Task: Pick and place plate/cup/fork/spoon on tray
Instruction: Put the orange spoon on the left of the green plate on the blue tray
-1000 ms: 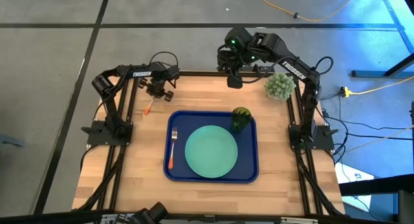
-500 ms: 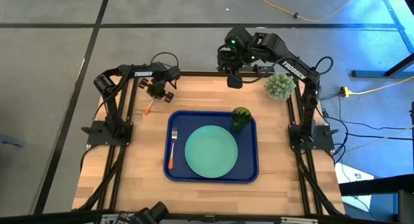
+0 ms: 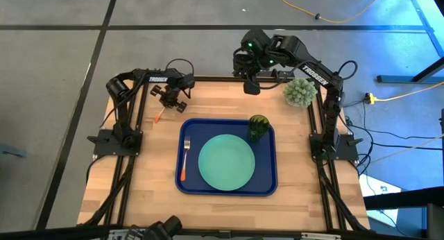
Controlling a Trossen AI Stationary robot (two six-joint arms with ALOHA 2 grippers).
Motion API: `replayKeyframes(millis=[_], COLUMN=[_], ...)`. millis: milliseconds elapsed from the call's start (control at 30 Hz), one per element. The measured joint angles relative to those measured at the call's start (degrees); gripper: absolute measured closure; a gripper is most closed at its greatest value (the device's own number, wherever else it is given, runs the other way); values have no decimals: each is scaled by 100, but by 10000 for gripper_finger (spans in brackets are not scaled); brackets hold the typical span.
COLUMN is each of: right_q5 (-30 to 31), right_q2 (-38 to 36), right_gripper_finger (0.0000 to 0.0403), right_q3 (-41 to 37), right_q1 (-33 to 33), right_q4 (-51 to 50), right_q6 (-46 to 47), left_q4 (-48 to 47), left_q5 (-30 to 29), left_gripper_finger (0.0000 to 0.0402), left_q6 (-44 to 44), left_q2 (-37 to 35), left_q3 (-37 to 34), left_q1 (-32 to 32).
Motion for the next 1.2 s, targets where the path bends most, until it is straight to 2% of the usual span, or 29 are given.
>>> replayKeyframes(millis=[133, 233, 467, 667, 1000, 1200], right_q5=[0, 0, 2, 2, 2, -23], right_q2=[0, 0, 0, 0, 0, 0], right_gripper_finger=[391, 391, 391, 391, 391, 391], right_q3=[0, 0, 0, 0, 0, 0], right_q1=[0, -1, 0, 0, -2, -2], right_q4=[0, 0, 0, 0, 0, -65], right_q6=[-1, -1, -1, -153, -187, -283], left_q4=[35, -13, -25, -33, 70, 412], left_q5=[62, 447, 2013, 3746, 6070, 7368], left_gripper_finger=[395, 396, 397, 397, 397, 397], left_q6=[131, 216, 649, 914, 1030, 1127], left_q2=[-196, -529, -1176, -1612, -1824, -1824], left_q3=[-40, -39, -37, -30, -34, -365], left_q1=[11, 59, 216, 176, -361, -732])
